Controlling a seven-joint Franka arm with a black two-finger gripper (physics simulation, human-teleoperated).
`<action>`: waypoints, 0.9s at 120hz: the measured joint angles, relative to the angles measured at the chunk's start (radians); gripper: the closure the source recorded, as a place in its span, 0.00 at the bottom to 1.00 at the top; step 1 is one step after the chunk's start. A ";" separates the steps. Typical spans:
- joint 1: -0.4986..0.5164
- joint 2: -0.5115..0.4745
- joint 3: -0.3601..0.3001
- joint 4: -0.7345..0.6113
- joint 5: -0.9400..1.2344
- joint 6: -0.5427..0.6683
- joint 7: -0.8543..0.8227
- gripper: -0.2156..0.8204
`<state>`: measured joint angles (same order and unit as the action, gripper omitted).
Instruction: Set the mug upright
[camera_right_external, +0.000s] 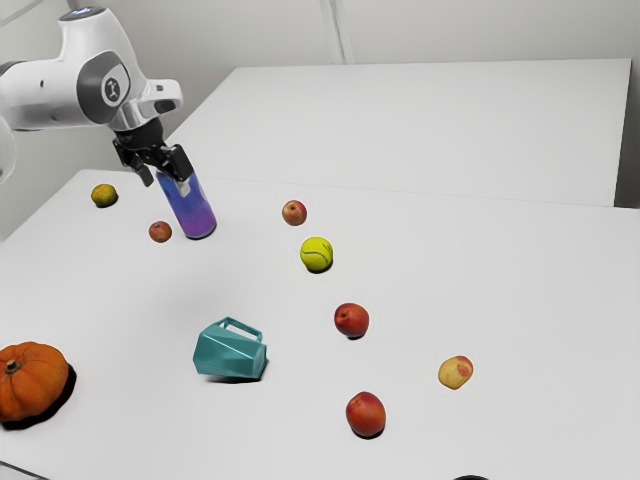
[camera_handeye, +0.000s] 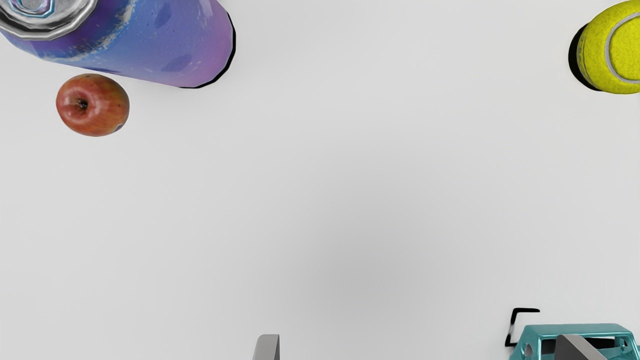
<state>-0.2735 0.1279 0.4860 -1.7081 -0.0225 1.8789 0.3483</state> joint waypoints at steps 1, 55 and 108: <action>0.000 0.000 0.000 0.000 -0.001 0.000 0.000 0.21; 0.006 -0.019 0.036 -0.162 -0.177 0.019 -0.022 0.21; 0.004 0.012 0.110 -0.350 -0.436 0.002 -0.090 0.21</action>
<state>-0.2690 0.1395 0.5961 -2.0580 -0.4589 1.8805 0.2588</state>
